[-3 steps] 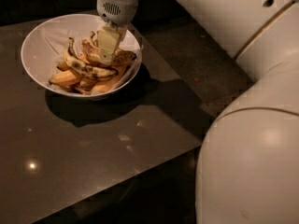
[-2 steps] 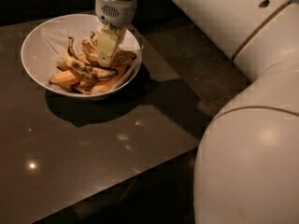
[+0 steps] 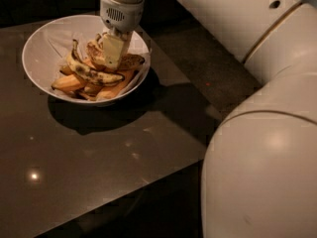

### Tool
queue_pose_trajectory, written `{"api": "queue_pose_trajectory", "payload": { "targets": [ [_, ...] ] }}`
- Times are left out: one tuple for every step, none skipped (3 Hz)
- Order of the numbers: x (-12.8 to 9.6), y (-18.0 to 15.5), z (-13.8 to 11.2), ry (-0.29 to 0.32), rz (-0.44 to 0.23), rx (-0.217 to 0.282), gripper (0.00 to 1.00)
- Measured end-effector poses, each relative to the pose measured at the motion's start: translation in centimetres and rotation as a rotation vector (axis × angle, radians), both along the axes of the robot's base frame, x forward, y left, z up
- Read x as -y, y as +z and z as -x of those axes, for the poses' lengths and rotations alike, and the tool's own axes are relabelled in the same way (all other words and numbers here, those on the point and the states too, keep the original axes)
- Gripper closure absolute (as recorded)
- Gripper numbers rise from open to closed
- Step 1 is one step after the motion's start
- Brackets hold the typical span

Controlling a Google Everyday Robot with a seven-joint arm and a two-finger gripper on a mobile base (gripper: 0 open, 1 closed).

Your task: Pick banana from white bowl

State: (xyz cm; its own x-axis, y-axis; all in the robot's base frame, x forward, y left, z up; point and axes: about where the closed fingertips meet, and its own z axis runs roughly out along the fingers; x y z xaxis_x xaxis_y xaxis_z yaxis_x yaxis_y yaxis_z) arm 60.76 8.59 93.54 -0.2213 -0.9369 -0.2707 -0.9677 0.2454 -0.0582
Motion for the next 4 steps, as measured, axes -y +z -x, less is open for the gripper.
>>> {"api": "queue_pose_trajectory", "payload": {
  "targets": [
    [0.2, -0.5, -0.1, -0.008, 0.004, 0.008, 0.8],
    [0.5, -0.6, -0.3, -0.008, 0.005, 0.019, 1.0],
    [0.5, -0.6, -0.3, -0.008, 0.005, 0.019, 1.0],
    [0.7, 0.4, -0.3, -0.006, -0.034, 0.041, 1.0]
  ]
}}
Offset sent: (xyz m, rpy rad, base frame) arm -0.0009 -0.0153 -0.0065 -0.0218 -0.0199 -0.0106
